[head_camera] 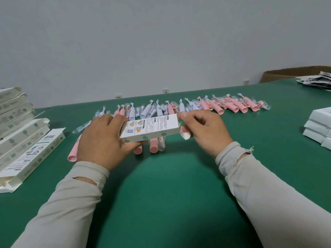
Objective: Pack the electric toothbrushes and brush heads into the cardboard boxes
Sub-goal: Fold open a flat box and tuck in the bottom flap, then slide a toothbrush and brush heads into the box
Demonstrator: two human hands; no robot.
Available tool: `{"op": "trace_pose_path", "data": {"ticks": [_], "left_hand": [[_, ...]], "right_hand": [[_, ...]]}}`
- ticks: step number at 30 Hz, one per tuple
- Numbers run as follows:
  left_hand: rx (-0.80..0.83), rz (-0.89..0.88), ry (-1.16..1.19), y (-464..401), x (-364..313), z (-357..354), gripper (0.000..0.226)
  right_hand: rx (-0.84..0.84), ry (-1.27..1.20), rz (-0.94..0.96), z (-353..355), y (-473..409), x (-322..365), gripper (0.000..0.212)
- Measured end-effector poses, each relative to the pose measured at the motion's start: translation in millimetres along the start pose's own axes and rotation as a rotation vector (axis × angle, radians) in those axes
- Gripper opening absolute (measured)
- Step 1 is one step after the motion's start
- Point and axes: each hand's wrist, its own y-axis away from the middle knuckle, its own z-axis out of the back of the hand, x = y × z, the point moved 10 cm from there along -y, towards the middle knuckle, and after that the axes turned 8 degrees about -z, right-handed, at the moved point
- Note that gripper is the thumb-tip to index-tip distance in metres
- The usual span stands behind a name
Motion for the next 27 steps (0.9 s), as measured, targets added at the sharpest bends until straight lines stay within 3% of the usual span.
{"op": "trace_pose_path", "data": {"ticks": [7, 11, 14, 20, 22, 24, 26, 27], "left_hand": [[-0.011, -0.009, 0.017, 0, 2, 2, 0.072], [-0.004, 0.031, 0.058, 2, 11, 1, 0.075], [0.011, 0.068, 0.107, 5, 16, -3, 0.083], [0.033, 0.168, 0.127, 8, 38, -7, 0.093], [0.009, 0.219, 0.091, 12, 53, -3, 0.079], [-0.034, 0.293, 0.059, 17, 71, 1, 0.064], [-0.086, 0.351, 0.028, 21, 83, 6, 0.052], [-0.112, 0.363, 0.021, 22, 85, 8, 0.048]], "right_hand": [[0.213, -0.194, -0.188, -15, 1, -15, 0.007], [0.389, -0.158, -0.173, -29, 5, -14, 0.043], [0.443, -0.159, -0.114, -38, 6, -10, 0.055], [0.492, -0.18, -0.116, -62, -2, -10, 0.041], [0.438, -0.276, -0.175, -64, -13, -13, 0.032], [0.242, -0.255, -0.267, -58, -28, -27, 0.026], [0.084, 0.086, -0.271, -61, -39, -37, 0.028], [0.097, 0.291, -0.241, -72, -41, -36, 0.038]]}}
